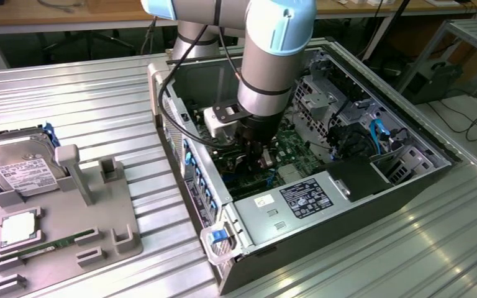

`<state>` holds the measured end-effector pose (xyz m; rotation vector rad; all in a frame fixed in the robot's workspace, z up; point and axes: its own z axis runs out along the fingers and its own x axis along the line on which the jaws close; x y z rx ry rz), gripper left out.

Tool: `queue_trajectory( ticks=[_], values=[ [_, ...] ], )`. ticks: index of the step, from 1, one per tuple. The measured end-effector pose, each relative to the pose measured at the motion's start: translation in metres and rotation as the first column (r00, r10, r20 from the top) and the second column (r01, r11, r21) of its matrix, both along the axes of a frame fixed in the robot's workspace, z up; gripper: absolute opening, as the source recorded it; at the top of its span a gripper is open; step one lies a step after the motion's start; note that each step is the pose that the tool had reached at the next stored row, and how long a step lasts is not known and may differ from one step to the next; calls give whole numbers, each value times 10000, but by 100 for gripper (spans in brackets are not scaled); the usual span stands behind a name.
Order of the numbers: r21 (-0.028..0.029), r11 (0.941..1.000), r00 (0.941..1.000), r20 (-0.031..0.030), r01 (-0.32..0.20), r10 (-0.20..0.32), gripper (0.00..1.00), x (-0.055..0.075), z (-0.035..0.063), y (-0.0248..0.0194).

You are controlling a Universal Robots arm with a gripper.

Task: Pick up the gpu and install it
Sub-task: 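Insert the gpu into the slot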

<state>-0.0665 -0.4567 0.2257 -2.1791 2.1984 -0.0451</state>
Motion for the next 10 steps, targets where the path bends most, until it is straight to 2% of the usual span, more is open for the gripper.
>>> queue_trajectory(
  ticks=[5, 7, 10],
  values=[
    [-17, 10000, 10000, -6, -3, 3, 28, -27, -37, 2],
    [2, 10000, 10000, 0, -3, 3, 28, -29, -77, 4],
    [-2, 10000, 10000, 0, -3, 3, 28, -29, -77, 4]
  ],
)
